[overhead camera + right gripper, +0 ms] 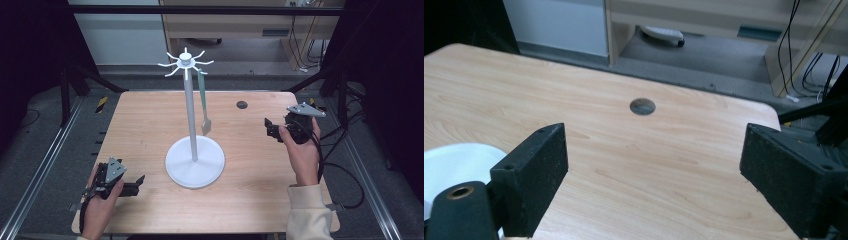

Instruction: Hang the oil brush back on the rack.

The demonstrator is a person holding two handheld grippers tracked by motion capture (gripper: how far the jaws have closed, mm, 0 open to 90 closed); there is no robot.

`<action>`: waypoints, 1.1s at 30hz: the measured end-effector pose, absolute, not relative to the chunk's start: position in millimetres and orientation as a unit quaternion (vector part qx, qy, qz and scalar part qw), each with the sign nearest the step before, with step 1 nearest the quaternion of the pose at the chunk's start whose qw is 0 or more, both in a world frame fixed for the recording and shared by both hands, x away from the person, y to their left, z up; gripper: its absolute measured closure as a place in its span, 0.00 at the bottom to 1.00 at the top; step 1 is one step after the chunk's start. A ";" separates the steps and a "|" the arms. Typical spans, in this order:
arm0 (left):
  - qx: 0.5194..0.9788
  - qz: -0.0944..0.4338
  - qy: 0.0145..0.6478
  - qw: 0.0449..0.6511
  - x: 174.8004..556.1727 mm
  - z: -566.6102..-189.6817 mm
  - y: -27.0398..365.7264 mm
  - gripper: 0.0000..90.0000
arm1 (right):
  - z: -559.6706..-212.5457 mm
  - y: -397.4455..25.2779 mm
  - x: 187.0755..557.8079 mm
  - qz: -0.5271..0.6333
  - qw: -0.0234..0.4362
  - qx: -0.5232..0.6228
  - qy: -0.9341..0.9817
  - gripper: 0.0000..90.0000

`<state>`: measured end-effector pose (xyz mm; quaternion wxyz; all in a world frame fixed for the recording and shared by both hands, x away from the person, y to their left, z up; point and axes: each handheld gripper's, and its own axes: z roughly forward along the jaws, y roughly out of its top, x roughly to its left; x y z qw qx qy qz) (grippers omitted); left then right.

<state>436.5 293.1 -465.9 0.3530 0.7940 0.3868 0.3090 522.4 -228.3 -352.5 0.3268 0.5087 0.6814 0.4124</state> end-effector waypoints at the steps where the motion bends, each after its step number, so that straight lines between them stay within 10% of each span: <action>1: 0.794 0.309 0.387 0.354 436.4 -465.8 293.2 0.03 | -355.6 -228.5 523.8 0.408 0.325 0.511 0.684 0.13; 33: 0.801 0.302 0.376 0.354 436.2 -466.4 289.5 0.03 | -444.9 -225.4 548.4 0.340 0.240 0.521 0.745 0.11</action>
